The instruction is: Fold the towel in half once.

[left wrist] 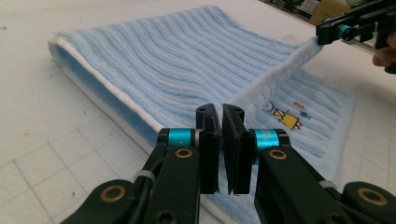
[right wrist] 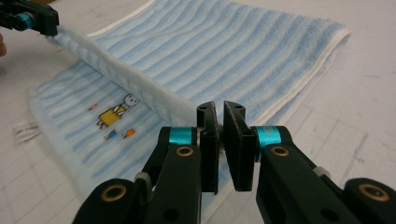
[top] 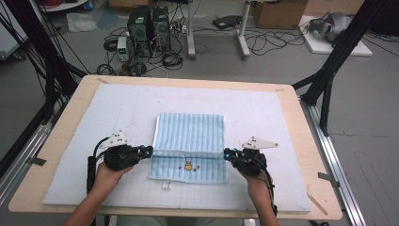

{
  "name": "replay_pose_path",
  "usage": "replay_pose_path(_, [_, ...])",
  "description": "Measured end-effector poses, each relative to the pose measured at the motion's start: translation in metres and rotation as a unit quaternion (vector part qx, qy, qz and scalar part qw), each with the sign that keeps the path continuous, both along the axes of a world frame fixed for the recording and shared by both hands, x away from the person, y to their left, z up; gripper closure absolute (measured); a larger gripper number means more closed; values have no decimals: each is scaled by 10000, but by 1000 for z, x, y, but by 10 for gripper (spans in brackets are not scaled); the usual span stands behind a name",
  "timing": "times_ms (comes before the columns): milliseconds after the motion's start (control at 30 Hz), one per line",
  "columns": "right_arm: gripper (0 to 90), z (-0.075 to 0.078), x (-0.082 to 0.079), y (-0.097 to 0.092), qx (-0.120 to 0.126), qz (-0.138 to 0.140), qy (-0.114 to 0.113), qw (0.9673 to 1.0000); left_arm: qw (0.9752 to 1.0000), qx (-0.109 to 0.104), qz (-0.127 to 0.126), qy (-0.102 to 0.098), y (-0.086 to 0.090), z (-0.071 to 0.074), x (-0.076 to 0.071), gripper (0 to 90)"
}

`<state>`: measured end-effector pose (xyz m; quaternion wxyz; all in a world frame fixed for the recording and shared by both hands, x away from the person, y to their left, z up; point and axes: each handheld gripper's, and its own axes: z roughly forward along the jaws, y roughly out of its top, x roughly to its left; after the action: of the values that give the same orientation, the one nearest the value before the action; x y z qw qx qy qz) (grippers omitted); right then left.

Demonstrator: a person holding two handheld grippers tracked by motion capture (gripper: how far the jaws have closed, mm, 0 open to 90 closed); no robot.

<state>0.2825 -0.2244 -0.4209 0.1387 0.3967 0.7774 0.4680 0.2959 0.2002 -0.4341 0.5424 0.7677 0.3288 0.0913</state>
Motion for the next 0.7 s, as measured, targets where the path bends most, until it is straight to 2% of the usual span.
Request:
replay_pose_path(367, [844,-1,-37,0,-61,116,-13,9999,9999,69,-144,-14,3,-1,-32,846])
replay_pose_path(633, [843,-7,-45,2,-159,121,54,9998,9996,195,-164,77,2,-8,-38,836])
replay_pose_path(700, [842,-9,-47,2,-230,111,107,9996,9997,152,-172,124,1,-8,-38,807])
